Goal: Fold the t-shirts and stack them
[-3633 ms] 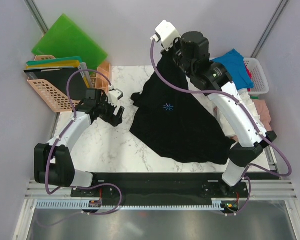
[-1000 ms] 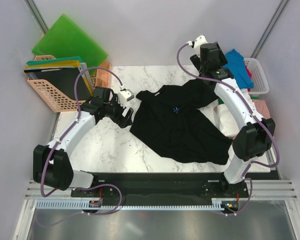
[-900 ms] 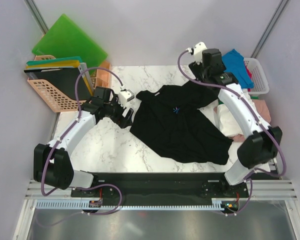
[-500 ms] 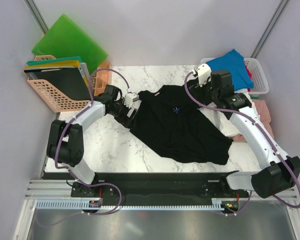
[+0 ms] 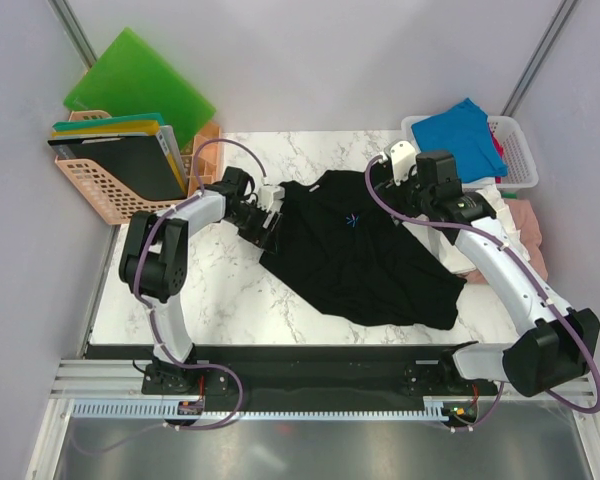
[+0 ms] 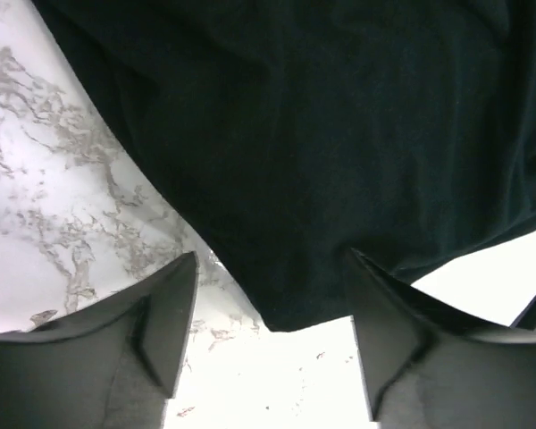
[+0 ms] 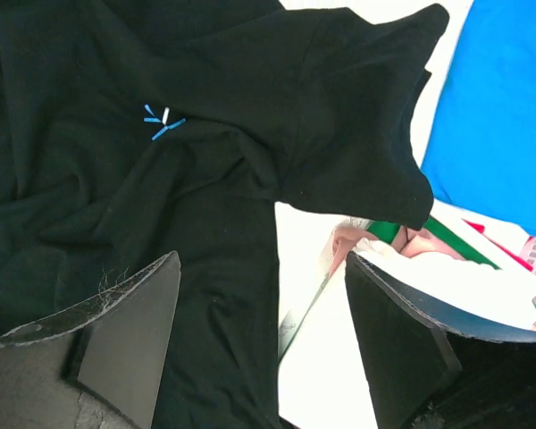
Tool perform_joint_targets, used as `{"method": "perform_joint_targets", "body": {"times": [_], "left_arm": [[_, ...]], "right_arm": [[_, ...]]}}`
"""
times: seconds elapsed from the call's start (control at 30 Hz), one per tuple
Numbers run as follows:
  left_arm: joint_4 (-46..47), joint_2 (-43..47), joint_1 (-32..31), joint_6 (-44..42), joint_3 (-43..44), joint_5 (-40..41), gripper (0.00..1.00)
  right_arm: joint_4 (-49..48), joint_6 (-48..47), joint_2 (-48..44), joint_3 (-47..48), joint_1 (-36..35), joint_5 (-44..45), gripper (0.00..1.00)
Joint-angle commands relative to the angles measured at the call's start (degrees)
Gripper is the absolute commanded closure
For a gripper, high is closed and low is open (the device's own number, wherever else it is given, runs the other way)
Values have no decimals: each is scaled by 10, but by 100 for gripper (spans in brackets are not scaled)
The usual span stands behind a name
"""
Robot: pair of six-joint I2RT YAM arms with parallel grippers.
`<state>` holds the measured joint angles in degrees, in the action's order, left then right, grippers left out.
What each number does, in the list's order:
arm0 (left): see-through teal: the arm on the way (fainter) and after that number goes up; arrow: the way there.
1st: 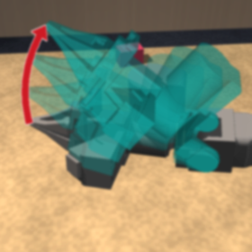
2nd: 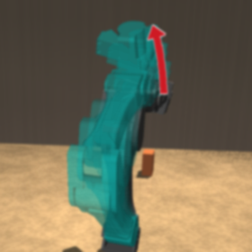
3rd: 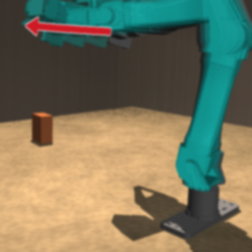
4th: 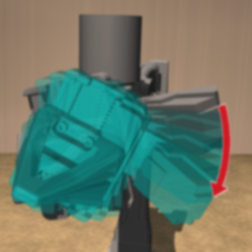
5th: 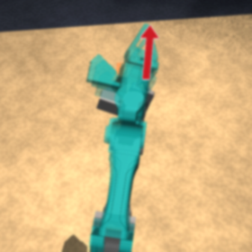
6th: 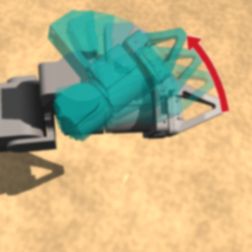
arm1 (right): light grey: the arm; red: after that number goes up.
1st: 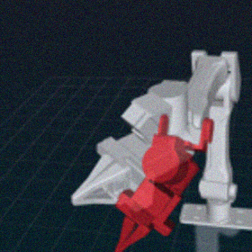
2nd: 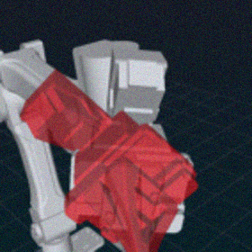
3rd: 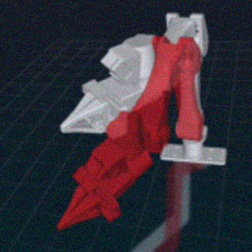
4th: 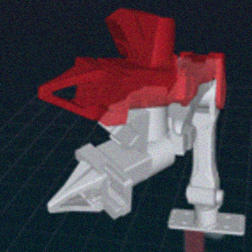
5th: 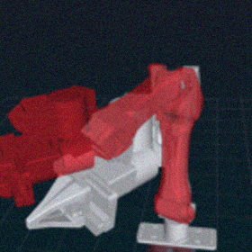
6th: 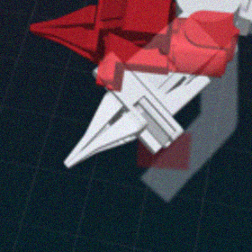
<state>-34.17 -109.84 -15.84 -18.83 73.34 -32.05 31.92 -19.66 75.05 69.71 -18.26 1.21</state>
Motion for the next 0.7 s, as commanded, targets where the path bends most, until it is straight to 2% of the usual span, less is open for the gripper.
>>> {"method": "perform_joint_targets", "body": {"times": [0.0,0.07,0.1,0.13,0.17,0.33,0.47,0.67], "left_arm": [[-8,-21,-3,26,15,-20,29],[-19,-35,-3,31,22,-36,46],[-21,-39,-4,32,28,-38,59],[-27,-44,-5,33,30,-39,91],[-31,-51,-4,32,33,-38,98],[-37,-54,-5,34,37,-28,98],[-29,-25,5,39,29,15,98],[-36,23,74,23,8,9,98]], "right_arm": [[-29,8,-9,-9,1,-10,18],[-35,6,-2,-11,1,-6,18],[-36,6,3,-10,0,-5,18],[-40,5,5,-9,1,-3,18],[-41,5,10,-8,1,-2,18],[-43,6,17,-5,1,-2,18],[-42,6,15,-8,1,-1,18],[-42,0,10,-19,1,5,18]]}}
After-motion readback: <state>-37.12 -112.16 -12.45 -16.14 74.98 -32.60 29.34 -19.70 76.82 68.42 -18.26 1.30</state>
